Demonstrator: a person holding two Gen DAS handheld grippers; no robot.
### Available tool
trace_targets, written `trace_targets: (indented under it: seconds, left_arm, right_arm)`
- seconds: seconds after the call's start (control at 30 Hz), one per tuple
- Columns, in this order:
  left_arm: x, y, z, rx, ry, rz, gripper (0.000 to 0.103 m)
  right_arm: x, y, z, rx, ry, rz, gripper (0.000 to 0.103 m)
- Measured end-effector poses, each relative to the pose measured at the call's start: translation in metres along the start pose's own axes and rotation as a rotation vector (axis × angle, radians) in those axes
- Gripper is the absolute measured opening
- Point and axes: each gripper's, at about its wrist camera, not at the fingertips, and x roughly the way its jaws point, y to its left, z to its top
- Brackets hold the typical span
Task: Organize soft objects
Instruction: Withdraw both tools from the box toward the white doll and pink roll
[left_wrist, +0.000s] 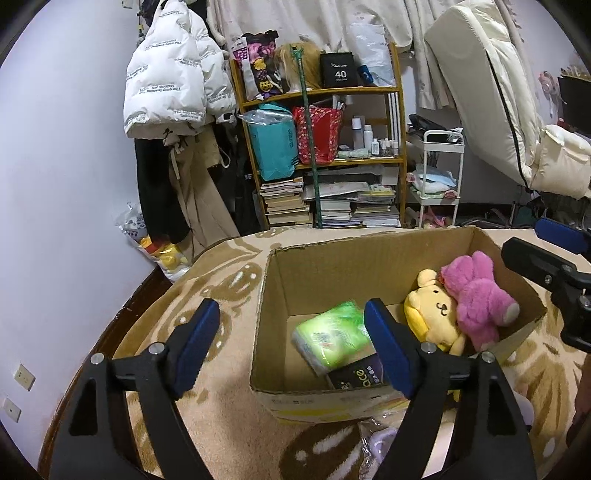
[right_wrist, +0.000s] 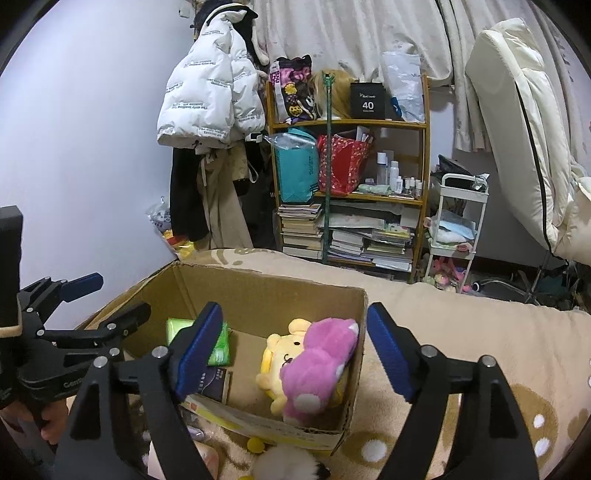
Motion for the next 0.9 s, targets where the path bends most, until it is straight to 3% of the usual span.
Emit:
trace_targets:
  seconds: [0.17, 0.3, 0.9]
  left_arm:
    - [-0.004, -0.001, 0.000, 0.004, 0.011, 0.000, 0.082]
    - [-0.015, 0.001, -0.001, -0.009, 0.002, 0.010, 0.094]
    - [-0.081, 0.002, -0.015, -0.017, 0.039, -0.017, 0.096]
  right_arm:
    - [-0.007, -0.002, 0.001, 0.021, -0.004, 0.002, 0.103]
    - [-0.017, -0.001, 0.001, 0.010, -0.011, -0.011, 0.103]
    - [-0.081, -0.005, -0.006, 0.077, 0.000, -0.011, 0.103]
